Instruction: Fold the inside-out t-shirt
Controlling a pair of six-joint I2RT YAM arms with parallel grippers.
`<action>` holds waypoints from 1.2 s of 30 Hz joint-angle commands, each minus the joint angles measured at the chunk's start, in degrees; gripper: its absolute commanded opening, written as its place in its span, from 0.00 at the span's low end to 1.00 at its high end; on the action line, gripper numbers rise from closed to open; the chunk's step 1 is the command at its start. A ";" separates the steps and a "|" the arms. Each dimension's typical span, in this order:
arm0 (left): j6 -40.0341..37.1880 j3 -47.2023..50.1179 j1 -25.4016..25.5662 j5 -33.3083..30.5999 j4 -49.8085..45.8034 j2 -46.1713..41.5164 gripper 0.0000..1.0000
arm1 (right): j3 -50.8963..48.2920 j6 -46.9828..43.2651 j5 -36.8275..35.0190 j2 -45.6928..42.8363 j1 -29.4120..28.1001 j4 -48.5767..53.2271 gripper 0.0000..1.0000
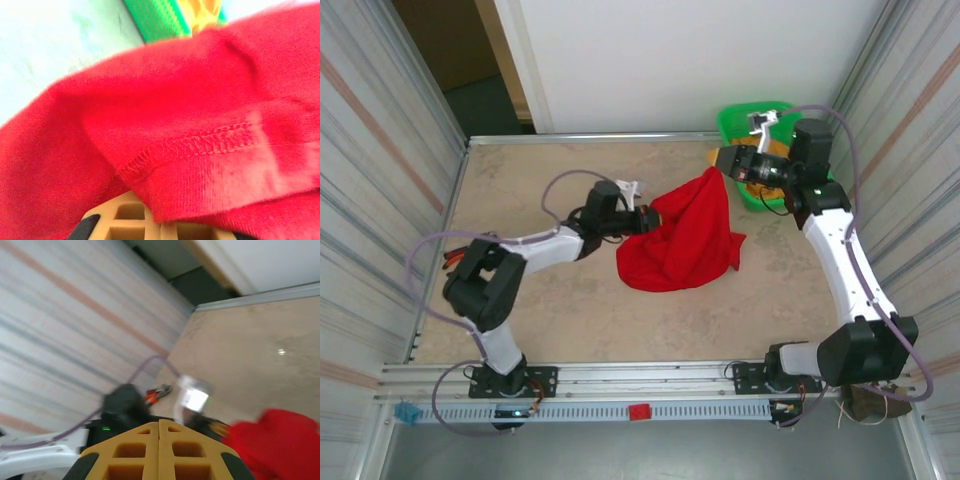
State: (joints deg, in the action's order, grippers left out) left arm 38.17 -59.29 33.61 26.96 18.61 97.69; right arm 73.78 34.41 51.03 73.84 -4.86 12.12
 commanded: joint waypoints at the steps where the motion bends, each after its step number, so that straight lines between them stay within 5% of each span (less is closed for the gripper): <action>1: -3.62 -3.38 -3.12 -1.20 -7.44 -11.86 0.00 | -3.73 -0.36 -5.91 -3.76 1.63 1.22 0.00; 5: -5.95 -10.34 -5.01 1.27 -16.64 -17.62 0.00 | -8.81 -1.86 -14.53 -3.46 1.39 5.74 0.00; 8: -7.24 -16.03 -5.39 3.64 -23.43 -18.06 0.00 | -6.67 -6.73 -25.04 -3.37 -0.16 15.99 0.50; 11: -8.00 -19.53 -5.26 5.18 -27.70 -18.06 0.00 | -5.29 -8.29 -31.31 -8.59 -4.31 18.29 0.65; 18: -9.45 -24.09 -4.73 5.19 -32.39 -18.59 0.00 | -1.42 -8.70 -32.61 -9.05 -20.10 14.42 0.76; 26: -9.57 -26.45 -3.81 4.76 -34.45 -18.31 0.00 | 3.46 -10.41 -38.09 3.60 -32.24 9.15 0.82; 28: -9.09 -26.33 -3.81 5.16 -34.26 -18.65 0.00 | 3.78 -10.55 -40.04 6.17 -32.03 8.14 0.79; 29: -9.04 -26.29 -3.81 5.25 -34.25 -18.84 0.00 | 3.99 -10.85 -40.15 7.10 -31.31 7.72 0.68; 32: -9.97 -26.01 -4.35 2.85 -36.53 -19.53 0.00 | 5.14 -10.25 -33.16 7.41 -27.26 7.57 0.00; 36: -9.35 -22.29 -7.85 -2.27 -37.91 -20.19 0.00 | 4.73 -11.80 -16.46 2.10 -21.31 6.90 0.00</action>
State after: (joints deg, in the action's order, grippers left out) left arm 29.54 -82.91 28.21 28.27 -19.11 79.96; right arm 75.99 24.64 22.76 81.08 -29.32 21.12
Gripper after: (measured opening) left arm 0.047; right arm 0.049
